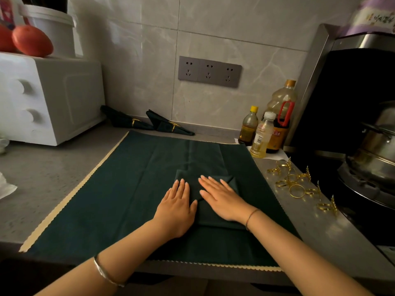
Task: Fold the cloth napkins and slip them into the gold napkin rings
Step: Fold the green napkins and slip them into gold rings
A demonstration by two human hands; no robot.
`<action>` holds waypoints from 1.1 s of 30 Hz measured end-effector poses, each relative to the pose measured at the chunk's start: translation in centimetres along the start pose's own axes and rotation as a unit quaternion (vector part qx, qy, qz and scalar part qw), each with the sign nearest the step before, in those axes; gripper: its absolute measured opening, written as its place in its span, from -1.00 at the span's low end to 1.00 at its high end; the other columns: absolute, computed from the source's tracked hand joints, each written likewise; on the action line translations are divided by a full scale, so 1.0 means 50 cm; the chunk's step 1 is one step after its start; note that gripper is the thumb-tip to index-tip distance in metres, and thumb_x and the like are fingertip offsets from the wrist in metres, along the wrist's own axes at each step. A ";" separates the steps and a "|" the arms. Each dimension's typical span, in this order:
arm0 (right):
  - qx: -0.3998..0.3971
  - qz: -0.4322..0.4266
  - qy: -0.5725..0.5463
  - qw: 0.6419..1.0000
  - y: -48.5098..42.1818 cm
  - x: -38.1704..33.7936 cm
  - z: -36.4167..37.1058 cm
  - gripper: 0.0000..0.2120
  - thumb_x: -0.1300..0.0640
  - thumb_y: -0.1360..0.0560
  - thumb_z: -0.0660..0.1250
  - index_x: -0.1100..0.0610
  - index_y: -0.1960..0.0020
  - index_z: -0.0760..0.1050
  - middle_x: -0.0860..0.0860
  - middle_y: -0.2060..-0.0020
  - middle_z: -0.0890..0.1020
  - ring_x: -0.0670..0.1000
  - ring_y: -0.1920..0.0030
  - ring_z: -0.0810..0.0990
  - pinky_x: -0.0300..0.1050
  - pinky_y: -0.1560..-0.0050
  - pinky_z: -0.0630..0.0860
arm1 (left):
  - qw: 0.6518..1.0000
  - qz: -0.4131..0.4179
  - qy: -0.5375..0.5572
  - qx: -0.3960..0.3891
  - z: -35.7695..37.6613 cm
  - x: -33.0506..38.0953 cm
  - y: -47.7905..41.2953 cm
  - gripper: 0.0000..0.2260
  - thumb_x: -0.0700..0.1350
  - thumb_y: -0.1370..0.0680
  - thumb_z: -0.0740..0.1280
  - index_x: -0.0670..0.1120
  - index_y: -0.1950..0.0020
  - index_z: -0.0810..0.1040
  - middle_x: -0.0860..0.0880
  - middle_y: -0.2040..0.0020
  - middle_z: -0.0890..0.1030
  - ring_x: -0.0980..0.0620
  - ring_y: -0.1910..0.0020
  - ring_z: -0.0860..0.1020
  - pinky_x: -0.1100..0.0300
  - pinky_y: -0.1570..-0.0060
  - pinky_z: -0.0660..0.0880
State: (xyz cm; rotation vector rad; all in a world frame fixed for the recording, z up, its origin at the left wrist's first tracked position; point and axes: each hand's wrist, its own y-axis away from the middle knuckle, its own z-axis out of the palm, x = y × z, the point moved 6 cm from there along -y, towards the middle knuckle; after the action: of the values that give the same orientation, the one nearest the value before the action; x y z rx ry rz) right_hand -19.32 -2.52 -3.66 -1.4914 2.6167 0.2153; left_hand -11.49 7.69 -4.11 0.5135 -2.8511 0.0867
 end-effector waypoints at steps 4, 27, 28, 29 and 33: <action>-0.013 0.059 0.002 0.998 0.003 0.076 -0.011 -0.49 -0.10 -0.65 -0.22 0.03 -0.54 -0.20 -0.11 -0.53 -0.17 -0.14 -0.50 -0.22 -0.14 -0.46 -0.28 | 1.000 0.019 0.011 0.004 -0.002 -0.009 0.003 -0.47 0.08 -0.67 -0.12 -0.11 -0.57 -0.17 -0.06 -0.57 -0.20 0.02 -0.53 -0.25 0.20 -0.45 -0.24; 0.113 -0.168 0.065 0.977 0.193 0.005 -0.059 -0.58 -0.18 -0.52 0.16 -0.10 -0.33 0.44 -0.21 -0.26 0.50 -0.25 -0.27 0.41 -0.45 -0.27 0.09 | 0.997 0.074 0.008 -0.010 0.000 -0.008 0.004 -0.58 0.11 -0.67 -0.10 0.24 -0.54 -0.07 0.02 -0.58 -0.10 -0.01 -0.55 -0.18 0.13 -0.48 -0.21; 0.116 -0.164 0.068 0.977 0.194 0.014 -0.061 -0.61 -0.11 -0.52 0.19 -0.10 -0.33 0.44 -0.21 -0.26 0.50 -0.24 -0.27 0.42 -0.47 -0.26 0.09 | 0.997 0.074 0.010 -0.010 0.001 -0.008 0.004 -0.58 0.11 -0.67 -0.10 0.23 -0.54 -0.07 0.02 -0.58 -0.10 -0.01 -0.55 -0.18 0.13 -0.48 -0.21; 0.115 -0.154 0.067 0.979 0.193 0.026 -0.061 -0.62 -0.05 -0.52 0.22 -0.10 -0.33 0.43 -0.22 -0.26 0.50 -0.24 -0.27 0.42 -0.48 -0.26 0.08 | 0.997 0.074 0.012 -0.009 0.001 -0.007 0.004 -0.58 0.10 -0.67 -0.10 0.23 -0.54 -0.07 0.02 -0.58 -0.10 0.00 -0.55 -0.18 0.13 -0.48 -0.21; 0.118 -0.082 -0.065 0.988 0.178 0.080 -0.066 -0.73 0.08 -0.49 0.36 -0.15 -0.17 0.54 -0.25 -0.10 0.58 -0.25 -0.15 0.51 -0.37 -0.22 0.38 | 0.996 0.079 0.036 -0.012 0.001 -0.007 0.007 -0.59 0.10 -0.67 -0.10 0.27 -0.52 -0.06 0.04 -0.58 -0.08 0.01 -0.55 -0.18 0.13 -0.48 -0.21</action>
State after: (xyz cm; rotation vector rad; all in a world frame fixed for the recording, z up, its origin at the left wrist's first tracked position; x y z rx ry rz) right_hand -29.13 -2.05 -0.57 -1.5419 2.3110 -0.0118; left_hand -11.31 8.13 -4.27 0.2734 -2.8142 0.0963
